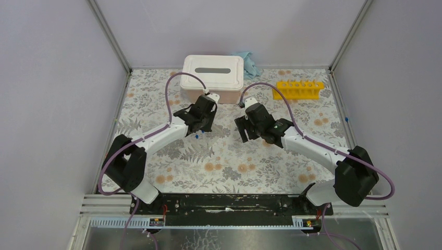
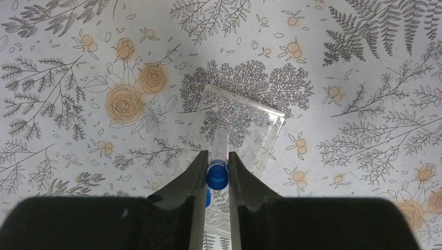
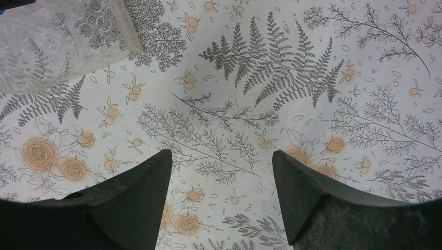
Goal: Organize the chemistry lab equipment
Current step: Insert the test tube into the slot of the test tube rack.
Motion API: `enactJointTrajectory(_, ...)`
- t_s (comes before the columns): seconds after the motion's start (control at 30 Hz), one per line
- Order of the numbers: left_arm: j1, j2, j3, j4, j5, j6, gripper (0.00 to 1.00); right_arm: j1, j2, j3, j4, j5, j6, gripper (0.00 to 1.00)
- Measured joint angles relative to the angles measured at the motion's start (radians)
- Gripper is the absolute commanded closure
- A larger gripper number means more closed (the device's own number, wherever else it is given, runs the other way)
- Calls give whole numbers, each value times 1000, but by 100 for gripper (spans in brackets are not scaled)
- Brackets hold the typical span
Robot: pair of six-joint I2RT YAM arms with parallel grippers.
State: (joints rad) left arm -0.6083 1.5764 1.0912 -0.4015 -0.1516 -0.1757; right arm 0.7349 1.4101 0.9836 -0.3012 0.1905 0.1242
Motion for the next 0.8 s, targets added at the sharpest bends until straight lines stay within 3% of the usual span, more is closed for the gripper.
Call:
enactJointTrajectory(0.3, 0, -6, -20, 18, -6, 4, 88, -2, 7, 0, 0, 0, 0, 23)
enactJointTrajectory(0.8, -3, 6, -33, 35, -6, 4, 72, -6, 20, 0, 0, 0, 0, 22)
